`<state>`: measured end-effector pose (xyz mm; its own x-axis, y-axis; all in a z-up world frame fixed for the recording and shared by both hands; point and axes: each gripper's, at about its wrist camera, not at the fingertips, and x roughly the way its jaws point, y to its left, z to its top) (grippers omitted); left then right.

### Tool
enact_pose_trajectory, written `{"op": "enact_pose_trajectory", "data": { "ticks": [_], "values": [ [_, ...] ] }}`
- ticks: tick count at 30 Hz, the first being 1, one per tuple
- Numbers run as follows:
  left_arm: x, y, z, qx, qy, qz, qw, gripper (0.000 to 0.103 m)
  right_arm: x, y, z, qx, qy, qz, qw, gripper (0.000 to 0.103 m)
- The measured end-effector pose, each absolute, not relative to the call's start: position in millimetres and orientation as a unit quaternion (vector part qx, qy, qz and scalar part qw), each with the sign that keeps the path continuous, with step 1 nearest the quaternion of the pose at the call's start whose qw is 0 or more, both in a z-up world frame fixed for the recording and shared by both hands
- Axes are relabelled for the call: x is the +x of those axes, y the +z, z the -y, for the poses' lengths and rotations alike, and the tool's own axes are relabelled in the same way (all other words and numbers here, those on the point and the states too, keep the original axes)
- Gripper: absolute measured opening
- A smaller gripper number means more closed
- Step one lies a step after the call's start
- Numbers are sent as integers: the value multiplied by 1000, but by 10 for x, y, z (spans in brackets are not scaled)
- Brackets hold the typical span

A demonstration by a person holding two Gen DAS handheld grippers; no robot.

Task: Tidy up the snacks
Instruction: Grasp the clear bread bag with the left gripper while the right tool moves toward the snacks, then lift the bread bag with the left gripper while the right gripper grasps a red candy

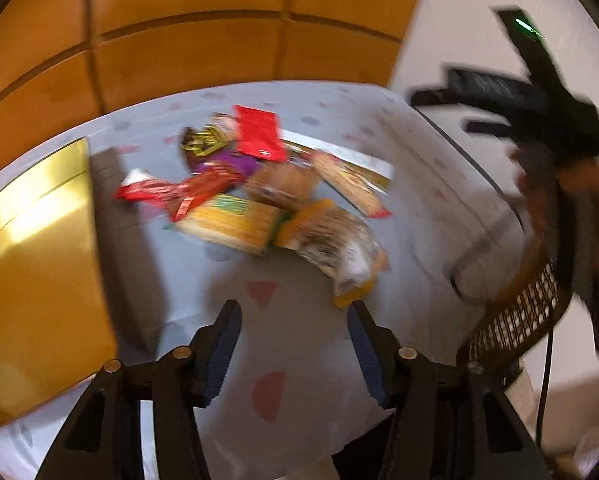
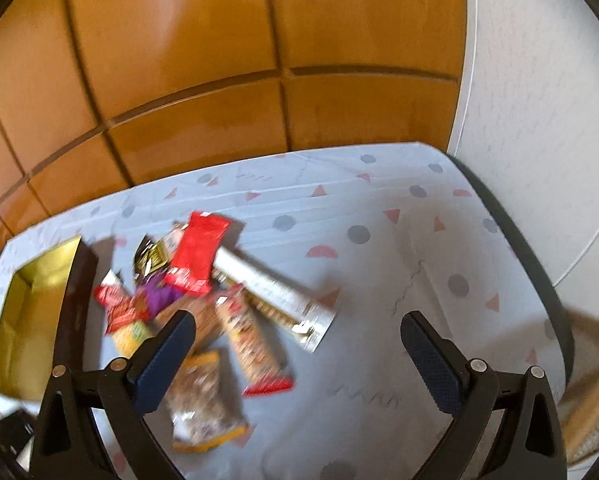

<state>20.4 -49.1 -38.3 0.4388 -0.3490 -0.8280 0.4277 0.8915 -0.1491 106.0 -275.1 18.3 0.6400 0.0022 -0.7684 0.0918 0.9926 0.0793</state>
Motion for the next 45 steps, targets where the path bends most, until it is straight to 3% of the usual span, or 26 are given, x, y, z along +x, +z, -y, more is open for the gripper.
{"op": "enact_pose_trajectory", "data": {
  "ticks": [6,11,16,21,23,25,28,34,39,41,45],
  "values": [
    [461,-438,673,-12,-265,-527,807,55,1398,-80,3077,82,-27,-446,891,103],
    [752,-536,923,-53,-241,-559,792,65,1440,-146,3190,122,-13,-453,883,103],
    [899,-729,1179,-36,-187,-575,796,75,1411,-127,3200,135,-1,-448,884,103],
    [976,-923,1361,1,-143,-577,804,76,1409,-120,3174,138,10,-446,884,103],
    [930,-916,1383,19,-146,-569,809,73,1402,-126,3166,136,10,-447,884,103],
    [843,-896,1331,20,-162,-554,816,47,1407,-135,3169,134,8,-449,883,103],
    [690,-855,1195,38,-181,-544,819,41,1402,-129,3158,125,4,-447,886,103],
    [230,-704,765,83,-220,-505,830,41,1420,-170,3138,117,6,-457,882,102],
    [-28,-729,366,95,-227,-486,839,41,1448,-239,3032,97,20,-477,873,85],
    [-90,-730,247,92,-223,-480,844,41,1453,-266,2944,88,34,-487,869,70],
    [-71,-789,150,75,-231,-481,842,41,1390,-252,2499,34,119,-494,860,68]
  ]
}}
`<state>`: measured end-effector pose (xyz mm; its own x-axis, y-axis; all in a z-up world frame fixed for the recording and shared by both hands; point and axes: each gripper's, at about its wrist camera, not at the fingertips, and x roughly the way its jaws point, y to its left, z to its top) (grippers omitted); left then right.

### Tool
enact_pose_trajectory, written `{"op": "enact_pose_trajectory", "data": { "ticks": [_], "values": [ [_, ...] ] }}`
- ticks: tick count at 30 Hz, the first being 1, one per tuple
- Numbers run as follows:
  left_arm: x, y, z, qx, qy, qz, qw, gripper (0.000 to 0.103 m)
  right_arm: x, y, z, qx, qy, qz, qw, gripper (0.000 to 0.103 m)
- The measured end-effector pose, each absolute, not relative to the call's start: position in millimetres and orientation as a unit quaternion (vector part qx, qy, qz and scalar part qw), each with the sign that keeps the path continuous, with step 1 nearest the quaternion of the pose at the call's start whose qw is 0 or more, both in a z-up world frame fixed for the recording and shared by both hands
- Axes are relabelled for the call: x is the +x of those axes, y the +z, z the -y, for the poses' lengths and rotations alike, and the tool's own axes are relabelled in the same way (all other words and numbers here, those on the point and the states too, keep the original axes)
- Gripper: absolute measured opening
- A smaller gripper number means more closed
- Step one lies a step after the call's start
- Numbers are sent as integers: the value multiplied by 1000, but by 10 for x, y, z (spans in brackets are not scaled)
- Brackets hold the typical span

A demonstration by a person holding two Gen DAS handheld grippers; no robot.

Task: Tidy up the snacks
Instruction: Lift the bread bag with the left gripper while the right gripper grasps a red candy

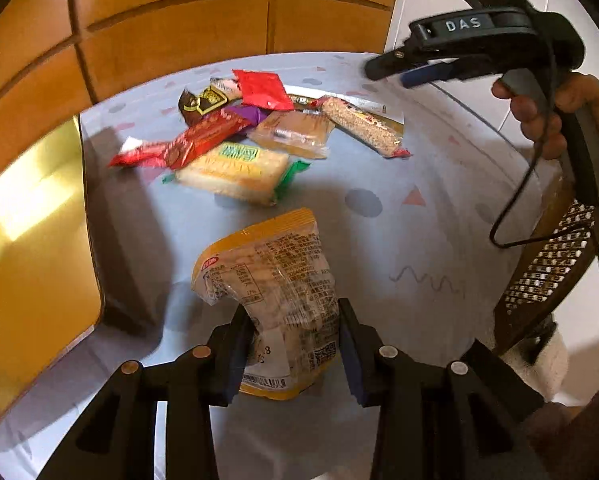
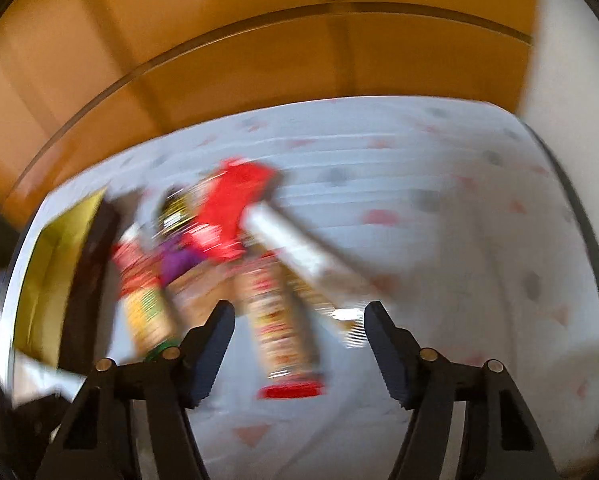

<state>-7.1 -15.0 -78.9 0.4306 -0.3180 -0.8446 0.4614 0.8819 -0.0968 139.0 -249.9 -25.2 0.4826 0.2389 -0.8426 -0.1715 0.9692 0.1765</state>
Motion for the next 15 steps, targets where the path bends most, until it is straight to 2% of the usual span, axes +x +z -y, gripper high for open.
{"op": "enact_pose_trajectory", "data": {
  "ticks": [6,8,15],
  "values": [
    [-82,-840,185,82,-236,-473,845,41,1368,-196,1343,-130,274,-486,819,64],
    [-65,-861,160,72,-239,-474,845,41,1400,-223,1043,-179,299,-483,803,60],
    [-53,-887,109,55,-248,-471,845,42,1703,-501,350,-321,343,-498,729,59]
  ]
}}
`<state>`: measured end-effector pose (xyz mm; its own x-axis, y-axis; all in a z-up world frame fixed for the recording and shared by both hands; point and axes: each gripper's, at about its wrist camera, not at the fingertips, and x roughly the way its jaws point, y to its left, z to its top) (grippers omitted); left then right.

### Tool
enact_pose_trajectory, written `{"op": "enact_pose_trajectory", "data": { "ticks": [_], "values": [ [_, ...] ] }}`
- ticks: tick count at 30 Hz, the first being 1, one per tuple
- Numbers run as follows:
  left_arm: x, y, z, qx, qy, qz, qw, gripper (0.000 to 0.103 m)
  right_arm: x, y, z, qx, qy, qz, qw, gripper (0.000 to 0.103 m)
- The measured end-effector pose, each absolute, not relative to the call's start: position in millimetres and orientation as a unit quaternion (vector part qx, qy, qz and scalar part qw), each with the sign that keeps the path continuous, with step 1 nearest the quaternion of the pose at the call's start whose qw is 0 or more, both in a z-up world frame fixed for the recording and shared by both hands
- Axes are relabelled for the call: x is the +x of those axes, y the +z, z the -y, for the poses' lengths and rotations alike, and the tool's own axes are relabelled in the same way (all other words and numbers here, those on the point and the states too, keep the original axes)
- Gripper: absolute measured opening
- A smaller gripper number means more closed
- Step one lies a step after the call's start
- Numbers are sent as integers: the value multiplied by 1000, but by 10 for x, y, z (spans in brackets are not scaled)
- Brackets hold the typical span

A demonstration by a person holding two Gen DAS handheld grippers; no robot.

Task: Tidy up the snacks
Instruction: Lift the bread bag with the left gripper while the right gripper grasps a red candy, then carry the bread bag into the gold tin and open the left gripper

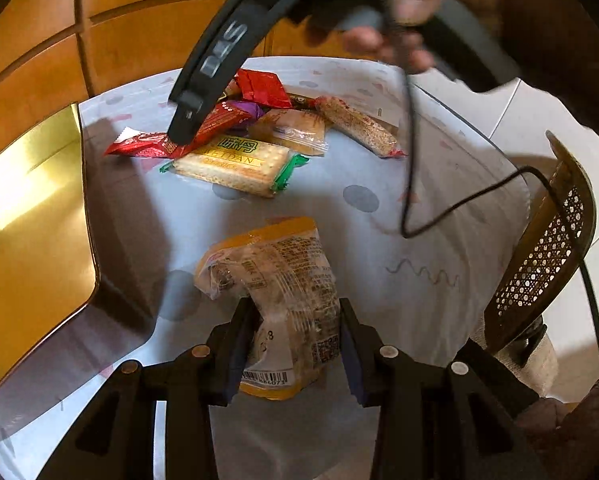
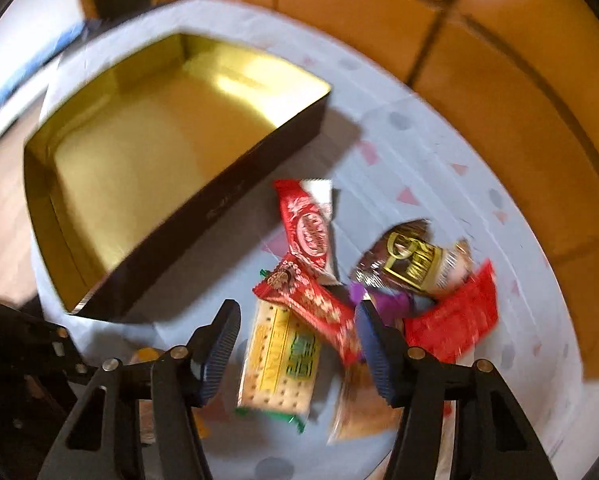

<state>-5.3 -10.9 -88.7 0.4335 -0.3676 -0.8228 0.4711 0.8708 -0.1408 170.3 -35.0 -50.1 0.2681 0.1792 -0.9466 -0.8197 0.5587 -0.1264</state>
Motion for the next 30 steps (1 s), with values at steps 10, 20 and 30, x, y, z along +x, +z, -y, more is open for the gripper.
{"op": "enact_pose_trajectory", "data": {
  "ticks": [10,20,30],
  "values": [
    [-43,-911,76,43,-251,-470,845,42,1715,-686,370,-338,347,-530,696,22],
    [-168,-761,75,51,-256,-459,849,41,1108,-586,1309,-205,262,-562,757,22],
    [-324,-49,-373,-17,-277,-408,870,41,773,-806,1769,-123,209,-585,774,23]
  ]
}}
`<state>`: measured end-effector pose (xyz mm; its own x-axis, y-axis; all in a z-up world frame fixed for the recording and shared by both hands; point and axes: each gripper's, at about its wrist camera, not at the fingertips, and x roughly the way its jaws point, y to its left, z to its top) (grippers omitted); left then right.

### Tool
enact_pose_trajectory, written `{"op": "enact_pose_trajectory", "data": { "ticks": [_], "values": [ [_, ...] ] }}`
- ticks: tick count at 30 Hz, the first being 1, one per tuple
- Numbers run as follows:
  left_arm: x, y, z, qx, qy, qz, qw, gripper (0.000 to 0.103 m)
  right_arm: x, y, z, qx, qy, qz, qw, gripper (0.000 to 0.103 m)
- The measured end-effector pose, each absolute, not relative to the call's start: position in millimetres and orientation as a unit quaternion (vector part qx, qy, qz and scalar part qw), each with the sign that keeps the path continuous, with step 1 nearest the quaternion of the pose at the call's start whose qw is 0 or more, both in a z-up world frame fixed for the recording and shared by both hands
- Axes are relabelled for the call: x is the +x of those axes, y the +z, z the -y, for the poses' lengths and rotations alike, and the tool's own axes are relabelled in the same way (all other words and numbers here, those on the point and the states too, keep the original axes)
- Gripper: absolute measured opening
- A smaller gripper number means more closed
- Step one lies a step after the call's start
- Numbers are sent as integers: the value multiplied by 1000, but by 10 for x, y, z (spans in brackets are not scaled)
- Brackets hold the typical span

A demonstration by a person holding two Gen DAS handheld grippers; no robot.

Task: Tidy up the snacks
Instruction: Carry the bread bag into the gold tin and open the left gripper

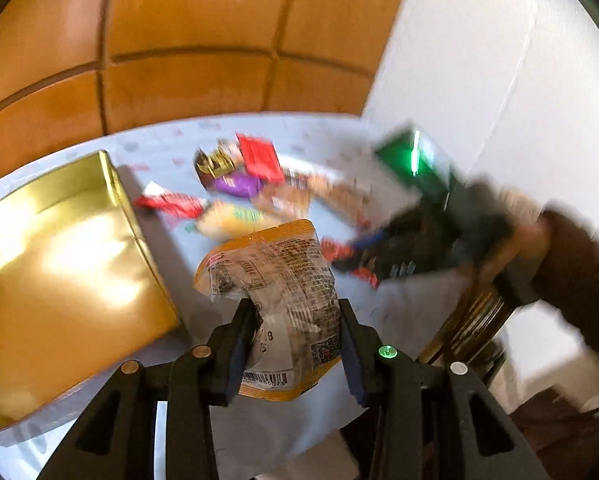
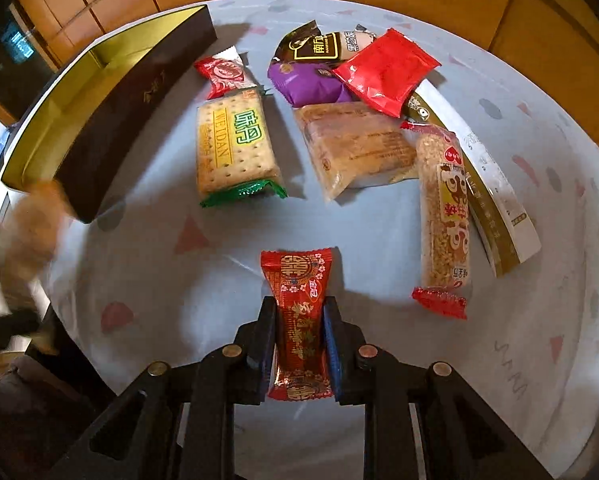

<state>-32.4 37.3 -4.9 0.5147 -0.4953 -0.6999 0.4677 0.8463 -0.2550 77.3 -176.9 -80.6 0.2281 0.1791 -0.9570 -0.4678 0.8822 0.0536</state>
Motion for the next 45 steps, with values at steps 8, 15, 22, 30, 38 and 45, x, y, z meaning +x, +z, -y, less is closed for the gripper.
{"op": "enact_pose_trajectory", "data": {
  "ticks": [8,15,22,30,38,45],
  "values": [
    [326,329,-1088,-62,-140,-397,905,41,751,-792,1801,-116,210,-580,779,23],
    [1179,-113,-1383,-78,-58,-482,871,41,734,-836,1819,-115,211,-572,785,25],
    [1700,-346,-1262,-60,-43,-494,866,43,752,-807,1810,-106,210,-571,786,26],
    [1448,-281,-1413,-101,-20,-477,873,55,751,-810,1821,-103,206,-564,793,26],
    [672,-152,-1342,-98,17,-443,891,55,692,-823,1829,-99,193,-551,806,26],
    [264,-155,-1279,-79,46,-436,896,55,632,-849,1793,-101,174,-538,818,26]
  ]
}}
